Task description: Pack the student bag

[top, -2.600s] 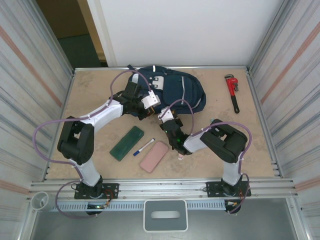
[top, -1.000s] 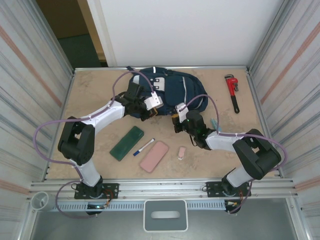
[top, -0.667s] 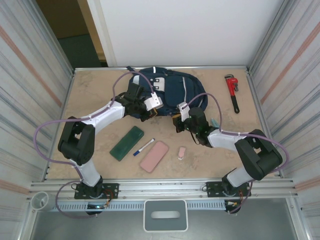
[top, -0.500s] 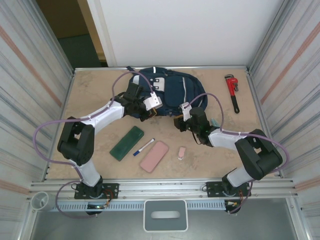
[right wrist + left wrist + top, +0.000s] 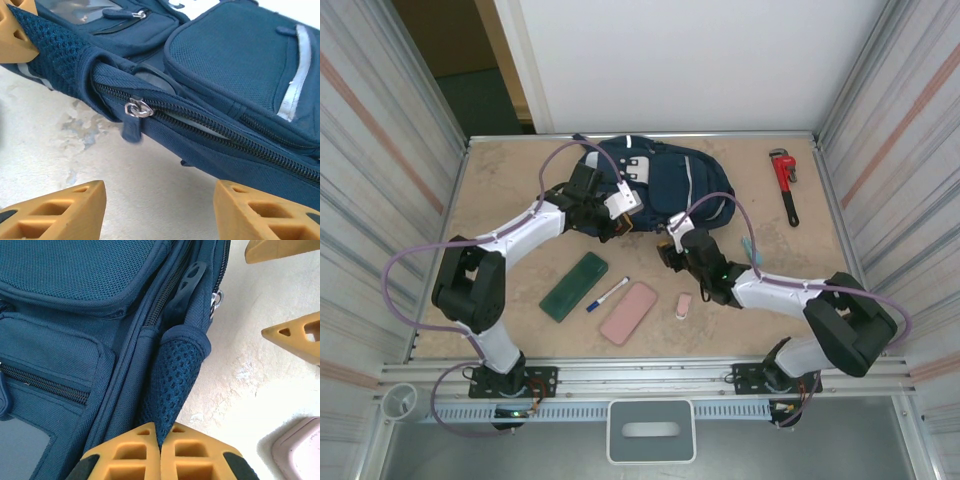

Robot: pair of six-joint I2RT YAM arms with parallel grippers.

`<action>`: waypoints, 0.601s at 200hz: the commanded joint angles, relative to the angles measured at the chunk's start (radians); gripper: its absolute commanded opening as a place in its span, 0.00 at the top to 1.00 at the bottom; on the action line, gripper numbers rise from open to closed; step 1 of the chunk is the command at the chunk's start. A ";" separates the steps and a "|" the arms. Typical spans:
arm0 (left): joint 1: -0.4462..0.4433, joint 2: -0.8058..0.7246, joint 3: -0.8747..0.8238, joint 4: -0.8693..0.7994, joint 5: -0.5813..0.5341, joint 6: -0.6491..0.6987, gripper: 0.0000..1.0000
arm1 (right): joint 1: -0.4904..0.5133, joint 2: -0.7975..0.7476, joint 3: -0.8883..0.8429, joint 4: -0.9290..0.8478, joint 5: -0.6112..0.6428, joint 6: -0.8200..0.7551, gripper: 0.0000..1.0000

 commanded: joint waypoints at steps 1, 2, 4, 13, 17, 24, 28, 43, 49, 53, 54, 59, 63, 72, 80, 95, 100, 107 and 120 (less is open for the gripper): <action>0.002 -0.070 0.051 0.019 0.079 -0.030 1.00 | 0.046 0.055 0.021 0.056 0.217 -0.018 0.42; 0.002 -0.071 0.051 0.019 0.079 -0.029 1.00 | 0.048 0.057 0.022 0.057 0.223 -0.017 0.42; 0.003 -0.071 0.051 0.019 0.080 -0.031 1.00 | 0.052 0.062 0.023 0.061 0.236 -0.015 0.42; 0.002 -0.072 0.053 0.020 0.082 -0.033 1.00 | 0.071 0.084 0.030 0.081 0.289 -0.009 0.41; 0.003 -0.072 0.053 0.020 0.083 -0.033 1.00 | 0.077 0.094 0.032 0.092 0.304 -0.003 0.41; 0.003 -0.074 0.053 0.021 0.084 -0.036 1.00 | 0.087 0.108 0.038 0.101 0.322 0.012 0.41; 0.003 -0.074 0.053 0.022 0.085 -0.036 1.00 | 0.093 0.118 0.043 0.105 0.332 0.021 0.41; 0.003 -0.075 0.053 0.022 0.084 -0.037 1.00 | 0.114 0.158 0.059 0.131 0.365 0.035 0.40; 0.003 -0.074 0.053 0.022 0.085 -0.037 1.00 | 0.124 0.178 0.066 0.148 0.376 0.034 0.40; 0.003 -0.074 0.051 0.022 0.084 -0.037 1.00 | 0.128 0.191 0.074 0.155 0.381 0.034 0.40; 0.003 -0.074 0.051 0.022 0.084 -0.037 1.00 | 0.128 0.194 0.076 0.156 0.383 0.034 0.40; 0.003 -0.076 0.052 0.022 0.084 -0.037 1.00 | 0.135 0.210 0.087 0.160 0.393 0.033 0.40; 0.003 -0.076 0.051 0.022 0.084 -0.038 1.00 | 0.139 0.224 0.095 0.168 0.402 0.032 0.40; 0.003 -0.076 0.050 0.021 0.084 -0.038 1.00 | 0.148 0.251 0.109 0.191 0.425 0.024 0.40; 0.003 -0.078 0.049 0.021 0.082 -0.038 1.00 | 0.155 0.270 0.120 0.207 0.441 0.019 0.40; 0.001 -0.080 0.049 0.022 0.082 -0.039 1.00 | 0.163 0.294 0.135 0.238 0.457 0.013 0.41; 0.001 -0.080 0.048 0.022 0.081 -0.037 1.00 | 0.163 0.298 0.143 0.243 0.462 0.012 0.42; 0.001 -0.081 0.048 0.022 0.080 -0.038 1.00 | 0.165 0.306 0.153 0.248 0.476 0.010 0.43; 0.001 -0.080 0.049 0.022 0.081 -0.036 1.00 | 0.165 0.320 0.174 0.250 0.500 0.005 0.46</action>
